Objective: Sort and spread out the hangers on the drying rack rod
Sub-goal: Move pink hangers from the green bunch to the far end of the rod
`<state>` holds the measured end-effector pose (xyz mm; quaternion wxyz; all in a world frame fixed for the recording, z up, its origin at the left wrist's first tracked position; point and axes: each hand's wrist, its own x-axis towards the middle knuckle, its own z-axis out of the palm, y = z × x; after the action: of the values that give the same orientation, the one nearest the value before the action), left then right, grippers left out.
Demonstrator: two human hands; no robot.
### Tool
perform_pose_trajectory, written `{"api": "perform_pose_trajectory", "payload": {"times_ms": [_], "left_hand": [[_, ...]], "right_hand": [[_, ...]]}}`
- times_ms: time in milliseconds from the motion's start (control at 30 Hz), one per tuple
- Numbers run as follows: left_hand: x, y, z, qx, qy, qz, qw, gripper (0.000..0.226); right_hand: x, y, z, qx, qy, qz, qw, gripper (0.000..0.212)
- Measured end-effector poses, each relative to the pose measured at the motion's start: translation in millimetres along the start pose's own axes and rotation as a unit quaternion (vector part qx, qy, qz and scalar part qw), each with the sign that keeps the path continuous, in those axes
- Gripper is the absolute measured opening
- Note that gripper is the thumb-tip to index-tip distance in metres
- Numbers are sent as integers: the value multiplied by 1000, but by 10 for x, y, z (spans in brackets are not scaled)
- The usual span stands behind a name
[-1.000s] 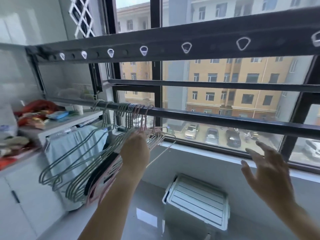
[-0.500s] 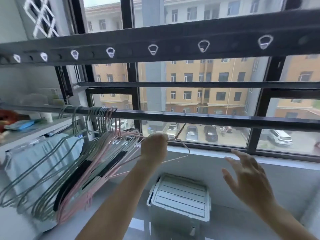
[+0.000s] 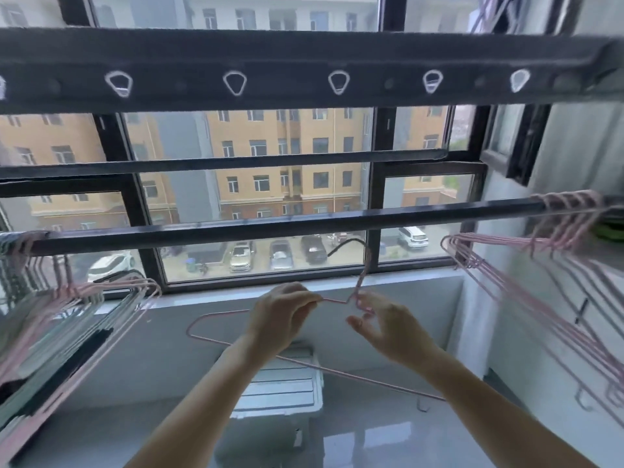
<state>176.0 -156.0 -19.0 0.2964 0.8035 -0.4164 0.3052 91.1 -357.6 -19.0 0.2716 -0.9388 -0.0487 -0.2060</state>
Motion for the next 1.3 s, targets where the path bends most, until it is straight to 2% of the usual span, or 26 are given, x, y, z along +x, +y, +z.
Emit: {"api": "perform_pose_trajectory", "payload": {"times_ms": [200,467,733,1000,1300], "left_hand": [[130,203,147,-83,9,-6,997,16],[243,360,201,-45,83,-49,994,29],[279,471,291,-47,71,-54,995,35],[251,541,240,-51,46,-53,996,33],[27,321,-86,-35,72,-101,992,35]], "right_hand": [[-64,-8,-254,64,68,34,995,8],[-157,131,-740,98,157,102,977,24],[-71,480,-1475,60,283,137,947,18],[145,819,-1662,-4,260,240,935,26],[178,1127,-1479,-81,209,307,925,34]]}}
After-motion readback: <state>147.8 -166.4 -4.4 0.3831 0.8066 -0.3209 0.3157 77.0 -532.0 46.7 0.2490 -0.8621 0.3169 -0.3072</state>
